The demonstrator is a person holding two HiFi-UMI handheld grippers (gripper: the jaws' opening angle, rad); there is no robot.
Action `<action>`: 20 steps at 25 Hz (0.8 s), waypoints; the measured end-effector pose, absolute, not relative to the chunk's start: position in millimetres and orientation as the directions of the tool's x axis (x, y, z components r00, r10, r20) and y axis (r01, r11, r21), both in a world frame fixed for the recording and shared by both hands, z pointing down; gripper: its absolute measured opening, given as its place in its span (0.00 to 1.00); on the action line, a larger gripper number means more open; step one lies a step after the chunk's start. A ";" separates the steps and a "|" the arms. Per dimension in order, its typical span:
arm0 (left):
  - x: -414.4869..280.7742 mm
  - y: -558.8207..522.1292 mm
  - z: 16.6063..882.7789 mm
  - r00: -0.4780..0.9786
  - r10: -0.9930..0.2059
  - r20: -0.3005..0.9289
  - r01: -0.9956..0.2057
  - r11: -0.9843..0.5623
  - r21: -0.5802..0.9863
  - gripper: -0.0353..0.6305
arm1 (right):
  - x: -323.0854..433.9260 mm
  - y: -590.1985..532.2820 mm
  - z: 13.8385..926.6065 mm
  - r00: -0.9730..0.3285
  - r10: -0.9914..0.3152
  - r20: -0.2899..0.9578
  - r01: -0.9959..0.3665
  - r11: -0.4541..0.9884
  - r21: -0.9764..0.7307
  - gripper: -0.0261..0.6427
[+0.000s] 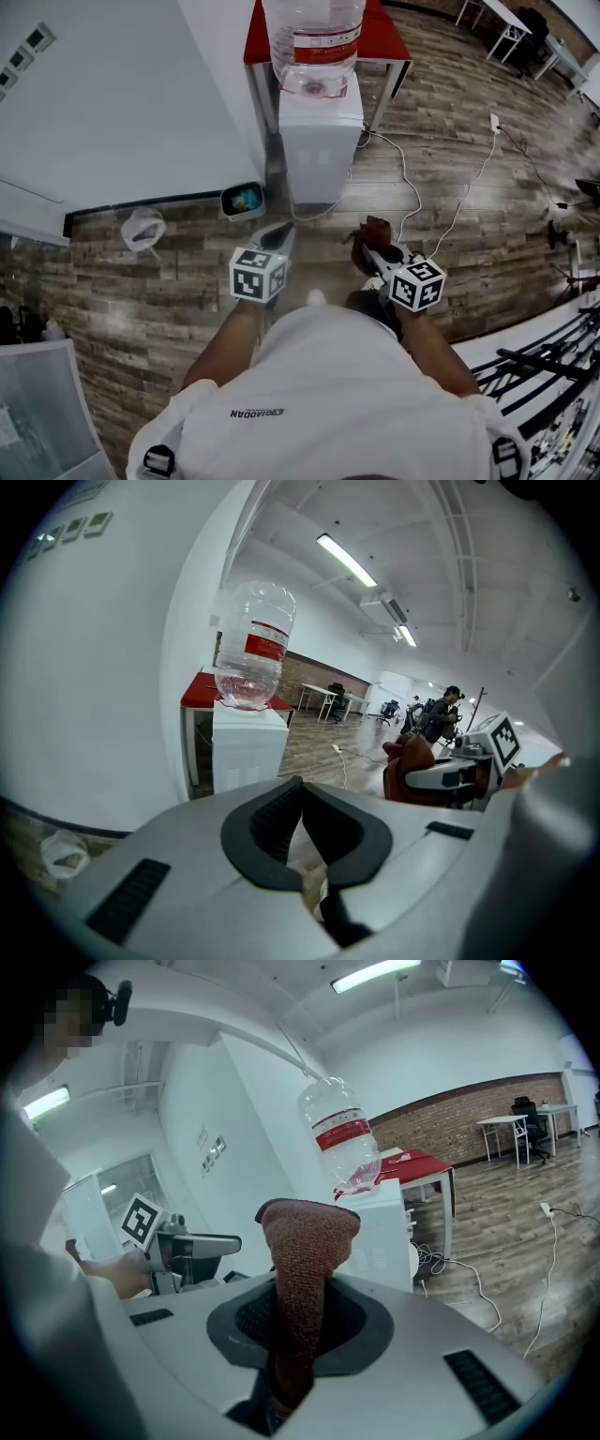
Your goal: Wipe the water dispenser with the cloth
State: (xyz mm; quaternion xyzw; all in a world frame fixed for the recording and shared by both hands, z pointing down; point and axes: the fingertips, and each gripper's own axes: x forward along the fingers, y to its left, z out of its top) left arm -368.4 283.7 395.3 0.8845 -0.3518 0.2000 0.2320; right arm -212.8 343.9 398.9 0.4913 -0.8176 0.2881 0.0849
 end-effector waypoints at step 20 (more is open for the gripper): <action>-379.8 286.6 401.4 0.645 -0.547 0.533 -0.739 -0.623 0.256 0.04 | -203.2 339.4 400.5 -0.501 -0.743 0.444 -0.855 0.348 -0.384 0.12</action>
